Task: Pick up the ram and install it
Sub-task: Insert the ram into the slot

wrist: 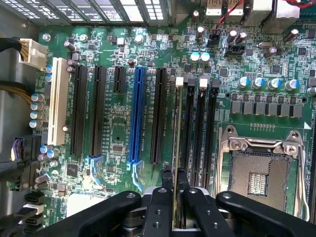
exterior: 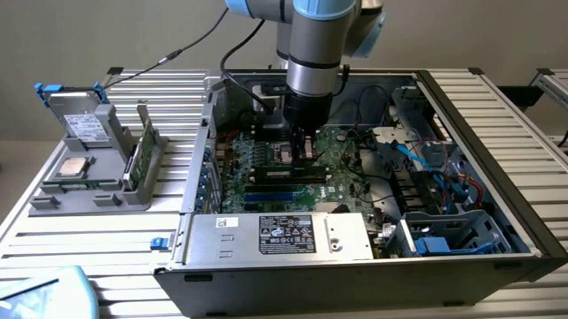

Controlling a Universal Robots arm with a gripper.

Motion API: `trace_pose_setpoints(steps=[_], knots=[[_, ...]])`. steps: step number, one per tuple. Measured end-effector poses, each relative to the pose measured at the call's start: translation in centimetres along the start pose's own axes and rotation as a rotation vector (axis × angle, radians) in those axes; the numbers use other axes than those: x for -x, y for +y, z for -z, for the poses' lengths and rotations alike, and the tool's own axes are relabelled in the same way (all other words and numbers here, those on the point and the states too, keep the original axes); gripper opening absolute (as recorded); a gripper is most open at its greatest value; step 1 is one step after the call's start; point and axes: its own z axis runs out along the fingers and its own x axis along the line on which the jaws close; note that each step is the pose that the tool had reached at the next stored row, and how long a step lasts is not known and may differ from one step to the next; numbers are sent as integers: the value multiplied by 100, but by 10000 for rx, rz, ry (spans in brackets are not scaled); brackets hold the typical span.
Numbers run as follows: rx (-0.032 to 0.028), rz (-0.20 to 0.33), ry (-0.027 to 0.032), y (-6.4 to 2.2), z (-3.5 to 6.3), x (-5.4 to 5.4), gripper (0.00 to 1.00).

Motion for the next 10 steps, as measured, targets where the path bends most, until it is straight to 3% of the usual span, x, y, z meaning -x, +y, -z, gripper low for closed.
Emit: trace_pose_setpoints(steps=[6, 10], knots=[[2, 40, 59, 0, -1, 0, 14], [-3, 75, 68, 0, -3, 0, 14]])
